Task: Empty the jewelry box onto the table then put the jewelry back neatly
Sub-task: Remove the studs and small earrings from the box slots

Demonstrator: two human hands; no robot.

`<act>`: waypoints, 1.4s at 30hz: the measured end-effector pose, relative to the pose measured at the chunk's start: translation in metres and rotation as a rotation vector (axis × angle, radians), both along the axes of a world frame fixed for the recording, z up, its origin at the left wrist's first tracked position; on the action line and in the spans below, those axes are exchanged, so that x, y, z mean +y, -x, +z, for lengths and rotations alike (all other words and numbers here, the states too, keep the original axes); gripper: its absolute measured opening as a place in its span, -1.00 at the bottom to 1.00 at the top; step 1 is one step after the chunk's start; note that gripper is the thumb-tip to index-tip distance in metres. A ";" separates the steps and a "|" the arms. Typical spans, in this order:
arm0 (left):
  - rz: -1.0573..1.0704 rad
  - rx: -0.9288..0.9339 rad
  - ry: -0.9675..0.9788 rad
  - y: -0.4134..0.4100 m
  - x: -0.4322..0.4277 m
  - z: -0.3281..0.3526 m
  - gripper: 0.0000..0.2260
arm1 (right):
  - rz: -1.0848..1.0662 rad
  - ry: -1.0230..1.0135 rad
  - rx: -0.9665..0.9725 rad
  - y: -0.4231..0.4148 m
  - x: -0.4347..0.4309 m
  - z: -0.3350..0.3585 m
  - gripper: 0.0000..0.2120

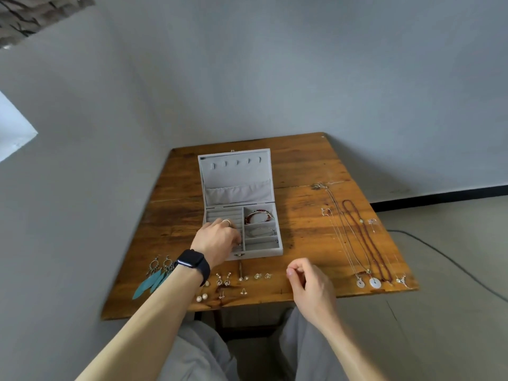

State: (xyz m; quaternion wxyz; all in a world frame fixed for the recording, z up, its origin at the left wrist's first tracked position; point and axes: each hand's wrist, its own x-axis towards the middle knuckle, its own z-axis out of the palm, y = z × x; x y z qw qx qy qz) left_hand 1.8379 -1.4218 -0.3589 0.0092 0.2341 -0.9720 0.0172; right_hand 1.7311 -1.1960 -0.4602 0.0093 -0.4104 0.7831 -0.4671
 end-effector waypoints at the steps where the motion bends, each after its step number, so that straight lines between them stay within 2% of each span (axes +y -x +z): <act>1: 0.014 -0.003 0.001 0.002 0.002 0.000 -0.81 | -0.001 -0.007 0.011 0.000 0.000 0.000 -0.97; 6: 0.021 -0.040 0.001 0.006 0.005 0.003 -0.77 | -0.003 -0.028 0.082 0.000 0.000 -0.002 -0.95; 25: 0.010 -0.022 0.064 0.002 0.005 -0.003 -0.83 | 0.064 -0.056 0.033 0.002 0.001 -0.001 -0.93; 28: 0.059 0.065 -0.001 -0.003 0.006 -0.004 -0.84 | 0.082 -0.076 0.010 0.004 0.002 0.002 -0.93; 31: 0.150 0.278 -0.104 -0.021 0.015 -0.007 -0.86 | 0.089 -0.093 -0.001 0.004 0.005 0.004 -0.93; 34: 0.175 0.428 -0.117 -0.043 0.039 -0.015 -0.90 | 0.094 -0.097 0.007 0.003 0.007 0.008 -0.93; 38: 0.128 0.473 -0.140 -0.065 0.074 -0.030 -0.91 | 0.122 -0.091 0.044 0.001 0.009 0.007 -0.93; 42: 0.071 0.418 -0.144 -0.072 0.091 -0.046 -0.88 | 0.152 -0.092 0.079 -0.009 0.007 0.004 -0.90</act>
